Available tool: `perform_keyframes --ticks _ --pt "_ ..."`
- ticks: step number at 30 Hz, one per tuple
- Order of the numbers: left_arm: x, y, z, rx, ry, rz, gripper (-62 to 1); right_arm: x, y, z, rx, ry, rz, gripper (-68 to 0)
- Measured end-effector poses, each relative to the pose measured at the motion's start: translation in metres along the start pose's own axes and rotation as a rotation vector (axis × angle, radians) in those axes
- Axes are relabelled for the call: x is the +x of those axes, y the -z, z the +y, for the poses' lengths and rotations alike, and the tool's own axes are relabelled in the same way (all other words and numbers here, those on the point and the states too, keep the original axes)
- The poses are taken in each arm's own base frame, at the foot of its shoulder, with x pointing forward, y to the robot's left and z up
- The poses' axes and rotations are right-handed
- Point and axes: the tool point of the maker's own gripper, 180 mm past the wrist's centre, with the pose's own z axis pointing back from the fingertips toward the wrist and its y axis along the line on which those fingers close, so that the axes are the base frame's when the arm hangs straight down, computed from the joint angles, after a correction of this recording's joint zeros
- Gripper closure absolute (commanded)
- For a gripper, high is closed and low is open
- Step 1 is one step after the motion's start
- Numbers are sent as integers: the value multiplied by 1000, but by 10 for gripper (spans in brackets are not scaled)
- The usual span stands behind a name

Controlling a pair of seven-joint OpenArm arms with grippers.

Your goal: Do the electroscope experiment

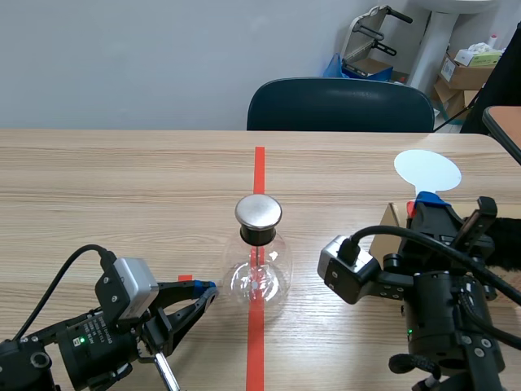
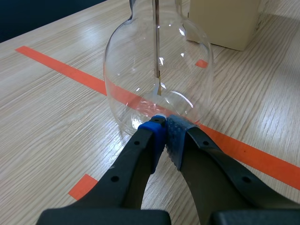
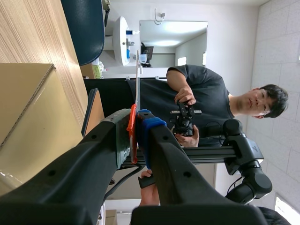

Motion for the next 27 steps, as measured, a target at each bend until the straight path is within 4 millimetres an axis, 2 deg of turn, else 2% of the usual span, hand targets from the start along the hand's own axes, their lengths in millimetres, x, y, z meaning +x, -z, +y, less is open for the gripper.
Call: perform_keyframes --ticks 19,27 --pt "0 0 0 0 0 0 -31 2 0 0 0 0 -12 -15" --pt "0 0 0 0 0 0 -31 21 -1 0 0 0 -119 -15"
